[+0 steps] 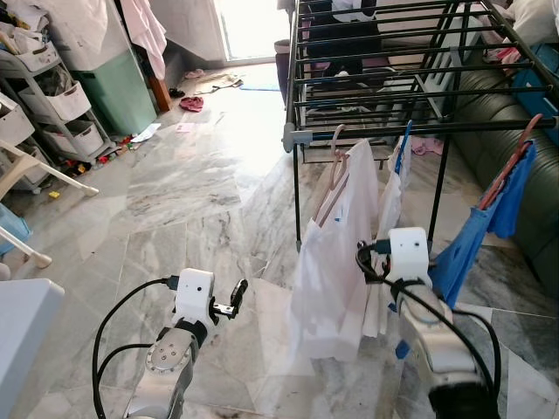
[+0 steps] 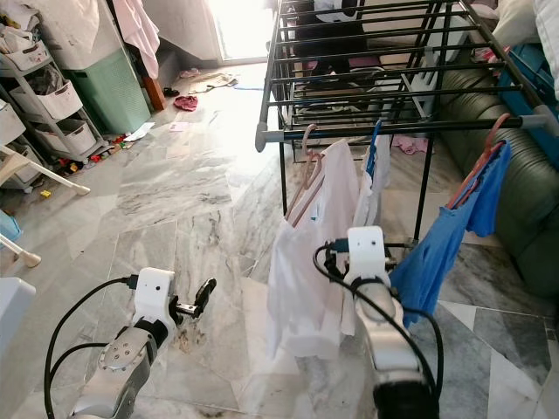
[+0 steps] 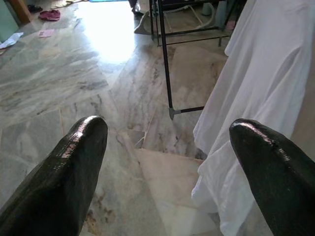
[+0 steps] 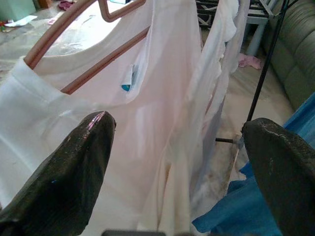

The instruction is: Hang hanger

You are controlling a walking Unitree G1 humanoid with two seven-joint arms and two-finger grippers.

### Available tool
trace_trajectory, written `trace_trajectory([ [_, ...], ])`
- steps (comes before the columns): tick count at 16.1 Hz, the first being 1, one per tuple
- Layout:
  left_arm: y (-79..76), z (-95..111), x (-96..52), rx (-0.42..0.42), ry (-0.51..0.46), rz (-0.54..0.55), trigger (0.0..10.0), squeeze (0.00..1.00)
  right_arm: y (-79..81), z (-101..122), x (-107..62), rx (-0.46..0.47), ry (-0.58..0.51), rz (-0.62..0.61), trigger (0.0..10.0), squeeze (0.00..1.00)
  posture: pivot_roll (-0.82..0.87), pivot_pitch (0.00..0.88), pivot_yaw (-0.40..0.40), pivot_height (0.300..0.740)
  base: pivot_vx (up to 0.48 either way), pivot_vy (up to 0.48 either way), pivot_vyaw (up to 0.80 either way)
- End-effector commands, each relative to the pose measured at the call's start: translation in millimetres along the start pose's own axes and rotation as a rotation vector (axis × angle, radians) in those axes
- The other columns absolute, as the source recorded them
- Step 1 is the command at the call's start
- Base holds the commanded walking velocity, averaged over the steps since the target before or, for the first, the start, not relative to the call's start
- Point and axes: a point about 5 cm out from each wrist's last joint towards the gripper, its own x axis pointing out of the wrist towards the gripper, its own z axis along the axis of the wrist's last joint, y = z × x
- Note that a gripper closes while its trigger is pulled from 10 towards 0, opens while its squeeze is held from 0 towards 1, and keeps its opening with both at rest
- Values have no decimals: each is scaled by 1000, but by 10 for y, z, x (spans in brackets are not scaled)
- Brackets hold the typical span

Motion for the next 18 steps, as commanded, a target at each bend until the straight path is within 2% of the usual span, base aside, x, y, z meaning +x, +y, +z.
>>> trace_trajectory([
  [1, 30, 23, -15, 8, -4, 3, 10000, 0, 11, -12, 26, 10, 19, 2, 10000, 0, -113, 0, 123, 740, 0, 0, 0],
  [3, 26, 28, -12, 1, -4, -4, 10000, 0, 60, 23, 70, 23, 12, 33, 10000, 0, -114, 0, 125, 740, 0, 0, 0],
  [5, -29, 48, -10, -19, -9, -37, 10000, 0, 212, 123, 124, 27, -16, 119, 10000, 0, -112, 0, 127, 740, 0, 0, 0],
  [9, -22, 39, -31, -26, -5, -27, 10000, 0, 303, 109, 143, 27, -14, 135, 10000, 0, -99, 0, 120, 740, 0, 149, 0],
  [14, -15, 37, -45, -26, -2, -27, 10000, 0, 312, 55, 110, 37, -12, 135, 10000, 0, -101, 0, 119, 740, 0, 445, 0],
  [18, -35, 36, -28, -19, 1, -33, 10000, 0, 255, -32, -16, 22, -32, 104, 10000, 0, -115, 0, 126, 740, 0, 460, 0],
])
